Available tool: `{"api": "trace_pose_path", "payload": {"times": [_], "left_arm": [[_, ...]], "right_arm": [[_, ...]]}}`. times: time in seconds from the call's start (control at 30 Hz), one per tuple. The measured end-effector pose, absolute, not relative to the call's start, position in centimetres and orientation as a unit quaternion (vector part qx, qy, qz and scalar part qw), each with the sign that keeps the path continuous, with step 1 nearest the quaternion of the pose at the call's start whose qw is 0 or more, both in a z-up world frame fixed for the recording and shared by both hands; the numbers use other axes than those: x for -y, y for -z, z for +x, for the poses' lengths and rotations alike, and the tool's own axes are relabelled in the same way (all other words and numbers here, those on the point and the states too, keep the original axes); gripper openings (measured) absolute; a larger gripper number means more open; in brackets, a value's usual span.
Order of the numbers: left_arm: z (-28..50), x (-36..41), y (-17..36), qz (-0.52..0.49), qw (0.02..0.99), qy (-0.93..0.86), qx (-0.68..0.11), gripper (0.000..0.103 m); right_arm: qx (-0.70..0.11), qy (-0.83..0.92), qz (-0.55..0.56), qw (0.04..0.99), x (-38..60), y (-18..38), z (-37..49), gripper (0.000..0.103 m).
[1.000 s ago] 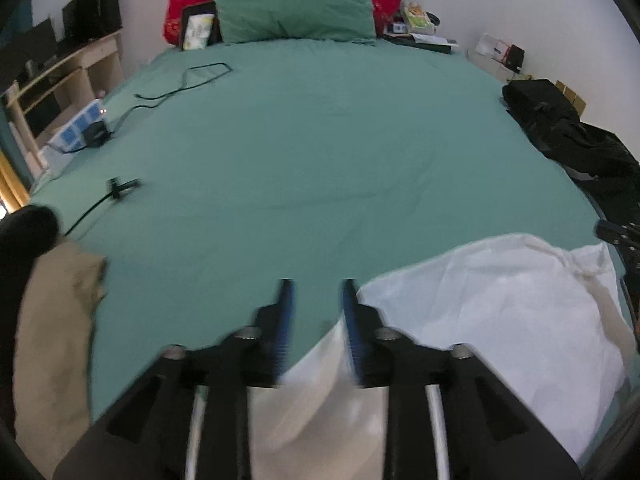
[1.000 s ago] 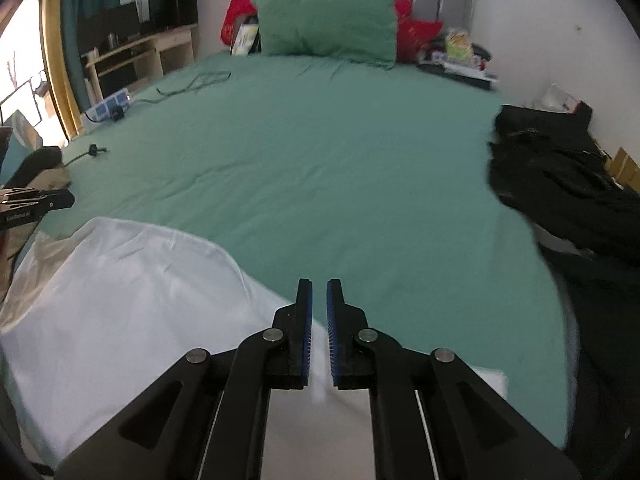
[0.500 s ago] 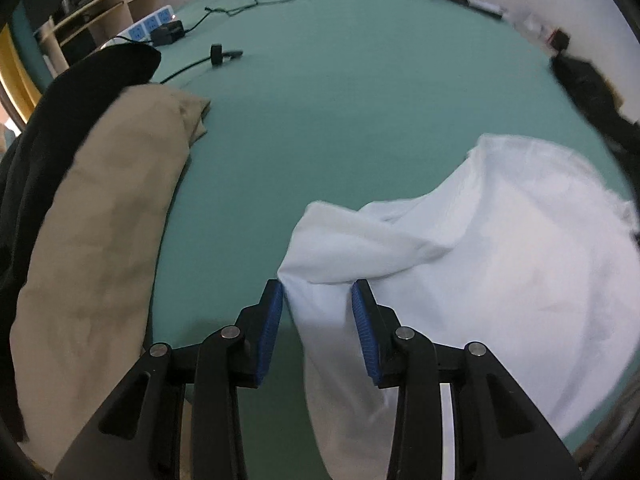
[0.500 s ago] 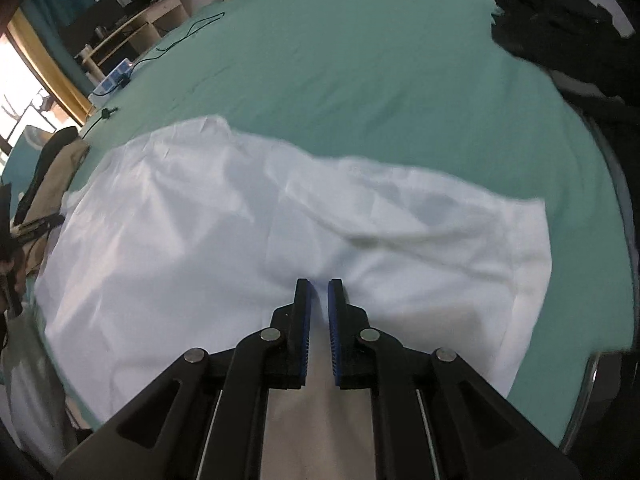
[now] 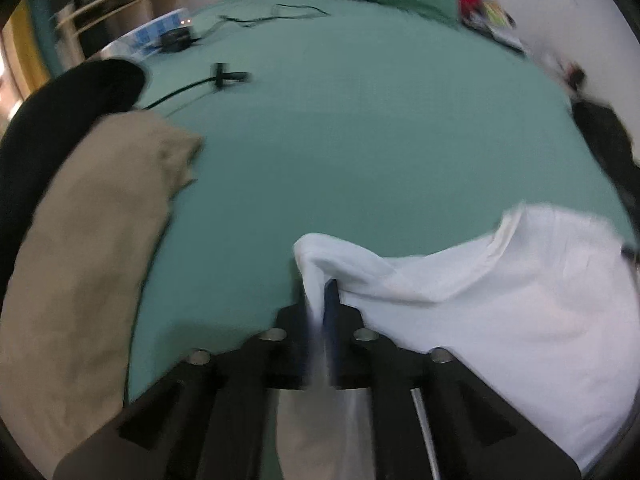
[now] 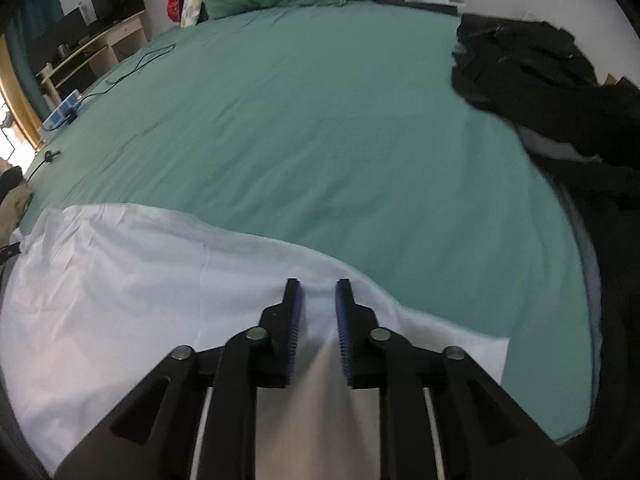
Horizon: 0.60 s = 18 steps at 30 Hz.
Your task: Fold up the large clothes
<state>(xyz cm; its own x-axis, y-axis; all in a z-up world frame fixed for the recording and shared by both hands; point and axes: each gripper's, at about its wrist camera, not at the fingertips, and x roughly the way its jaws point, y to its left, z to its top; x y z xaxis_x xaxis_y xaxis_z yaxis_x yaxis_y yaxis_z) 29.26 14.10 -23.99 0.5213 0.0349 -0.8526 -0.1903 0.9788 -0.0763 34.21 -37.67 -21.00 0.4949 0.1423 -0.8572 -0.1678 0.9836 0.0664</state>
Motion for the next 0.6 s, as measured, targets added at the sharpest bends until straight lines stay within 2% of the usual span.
{"api": "trace_pose_path", "payload": {"times": [0.07,0.13,0.23,0.3,0.33,0.37,0.43,0.6], "left_arm": [[28.9,-14.7,23.9,-0.1,0.872,-0.081,-0.472,0.005],[28.6,-15.0,23.9,-0.109,0.873,-0.095,-0.466,0.005],[28.6,-15.1,24.2,-0.11,0.862,-0.107,-0.483,0.007],[28.7,-14.9,23.9,-0.093,0.861,-0.119,-0.486,0.023],[28.6,-14.9,23.5,-0.086,0.863,-0.125,-0.482,0.037],[28.6,-15.0,23.1,-0.081,0.867,-0.129,-0.474,0.048],[28.5,-15.0,22.6,-0.072,0.873,-0.131,-0.464,0.057],[30.2,-13.5,23.7,0.01,0.865,-0.12,-0.487,0.059]], "right_arm": [[-0.48,-0.067,-0.01,0.875,37.4,20.3,34.8,0.057],[-0.469,-0.054,-0.002,0.882,37.9,19.9,34.8,0.064],[-0.476,-0.032,-0.002,0.879,38.7,19.6,34.4,0.064],[-0.476,-0.016,-0.014,0.879,39.6,19.5,33.5,0.064],[-0.476,-0.007,-0.02,0.879,40.1,19.4,32.9,0.064],[-0.477,0.0,-0.021,0.879,40.5,19.3,32.3,0.064],[-0.476,0.009,-0.015,0.879,41.4,19.2,31.2,0.064],[-0.485,0.021,0.051,0.873,44.1,19.7,29.1,0.064]]}}
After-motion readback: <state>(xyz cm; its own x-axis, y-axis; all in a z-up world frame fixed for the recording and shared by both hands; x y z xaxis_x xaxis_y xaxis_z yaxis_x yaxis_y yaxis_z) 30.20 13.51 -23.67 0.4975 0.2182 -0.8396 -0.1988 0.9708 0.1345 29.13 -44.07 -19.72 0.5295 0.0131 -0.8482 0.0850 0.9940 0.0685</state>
